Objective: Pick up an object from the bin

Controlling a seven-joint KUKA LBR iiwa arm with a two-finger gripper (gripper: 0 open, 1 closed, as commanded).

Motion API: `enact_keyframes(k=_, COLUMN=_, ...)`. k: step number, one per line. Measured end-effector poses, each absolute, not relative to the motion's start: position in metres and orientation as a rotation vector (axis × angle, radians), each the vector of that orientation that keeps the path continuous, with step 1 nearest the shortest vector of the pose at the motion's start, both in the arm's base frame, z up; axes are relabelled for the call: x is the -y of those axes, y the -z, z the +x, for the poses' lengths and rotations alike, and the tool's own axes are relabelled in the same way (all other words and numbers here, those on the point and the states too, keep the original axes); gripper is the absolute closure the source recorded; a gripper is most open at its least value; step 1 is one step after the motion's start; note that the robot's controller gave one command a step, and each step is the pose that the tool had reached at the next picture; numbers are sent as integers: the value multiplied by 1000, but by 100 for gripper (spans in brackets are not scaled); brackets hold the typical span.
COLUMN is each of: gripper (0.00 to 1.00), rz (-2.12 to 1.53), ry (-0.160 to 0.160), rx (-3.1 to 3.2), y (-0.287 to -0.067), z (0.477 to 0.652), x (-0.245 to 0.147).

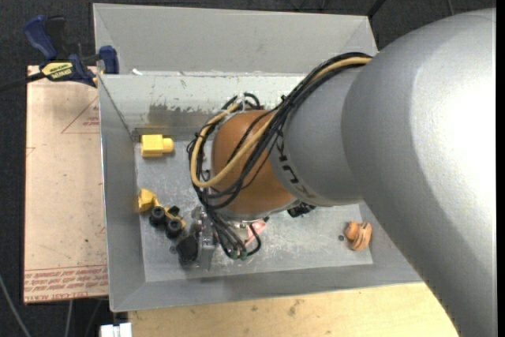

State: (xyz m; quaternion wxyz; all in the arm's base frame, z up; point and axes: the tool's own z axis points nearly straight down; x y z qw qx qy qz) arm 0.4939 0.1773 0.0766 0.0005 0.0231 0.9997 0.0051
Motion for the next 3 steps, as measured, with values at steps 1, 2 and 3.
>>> enact_keyframes(k=1, gripper=100, rz=73, ry=-16, rx=-3140, y=-77, z=494, x=-177)
enact_keyframes(k=2, gripper=100, rz=68, ry=1, rx=-3144, y=-123, z=498, x=-191)
enact_keyframes(k=3, gripper=100, rz=37, ry=-1, rx=-3143, y=-207, z=523, x=-169)
